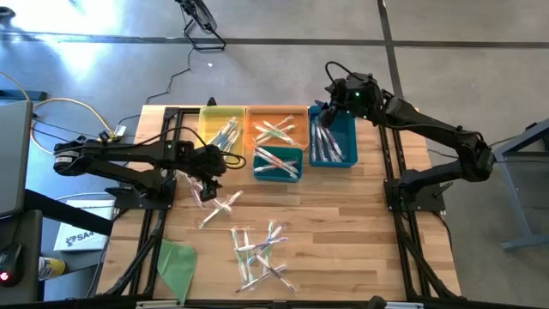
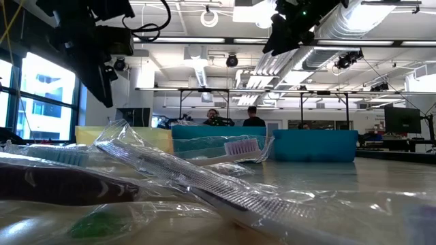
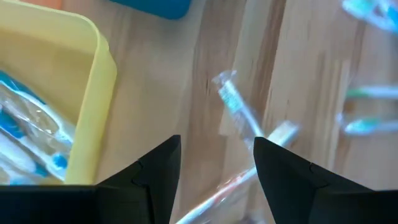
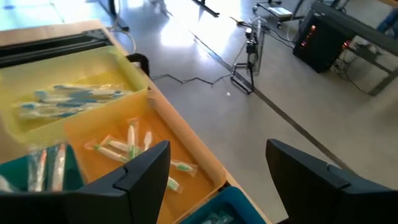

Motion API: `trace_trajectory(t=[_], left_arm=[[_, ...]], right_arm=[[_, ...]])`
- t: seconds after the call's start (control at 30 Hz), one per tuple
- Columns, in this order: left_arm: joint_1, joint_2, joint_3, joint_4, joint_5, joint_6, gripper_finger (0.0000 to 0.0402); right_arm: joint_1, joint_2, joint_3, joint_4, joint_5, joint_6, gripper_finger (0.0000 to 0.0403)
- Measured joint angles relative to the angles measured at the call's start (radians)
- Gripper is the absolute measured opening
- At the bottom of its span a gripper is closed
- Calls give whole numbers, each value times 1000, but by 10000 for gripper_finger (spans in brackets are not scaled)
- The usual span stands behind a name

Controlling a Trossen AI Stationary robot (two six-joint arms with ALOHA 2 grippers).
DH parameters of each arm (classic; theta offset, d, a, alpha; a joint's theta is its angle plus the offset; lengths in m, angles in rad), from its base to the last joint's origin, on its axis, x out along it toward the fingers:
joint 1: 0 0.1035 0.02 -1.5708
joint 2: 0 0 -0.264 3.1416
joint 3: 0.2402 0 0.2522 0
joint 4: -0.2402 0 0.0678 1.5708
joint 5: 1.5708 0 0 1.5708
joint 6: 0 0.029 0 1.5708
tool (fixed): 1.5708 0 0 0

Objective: Pick & Place Toothbrushes
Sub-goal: Put the orange toothbrush into the dark green bin

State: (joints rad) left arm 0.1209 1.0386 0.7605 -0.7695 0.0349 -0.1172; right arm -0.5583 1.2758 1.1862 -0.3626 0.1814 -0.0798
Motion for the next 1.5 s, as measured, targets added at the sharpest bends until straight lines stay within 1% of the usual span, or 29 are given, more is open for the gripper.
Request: trace_trajectory(t=[0.27,0.4,0.53,0.87,1.13,1.33,1.5], left_arm=[[10,3,0,-85,3,269,198],[10,33,-1,-128,2,362,198],[10,79,-1,-119,3,448,198],[10,171,-1,-89,3,557,198],[10,188,-1,-85,3,558,198],[10,188,-1,-85,4,529,198],[10,188,-1,-86,62,505,198]], right_arm=[[-55,0,0,0,-1,84,258],[-60,0,0,0,-1,87,258],[-59,0,0,0,-2,108,258],[-59,0,0,0,-2,103,258],[-59,0,0,0,-2,102,258],[-59,0,0,0,-56,111,258],[-57,0,0,0,-62,113,258]])
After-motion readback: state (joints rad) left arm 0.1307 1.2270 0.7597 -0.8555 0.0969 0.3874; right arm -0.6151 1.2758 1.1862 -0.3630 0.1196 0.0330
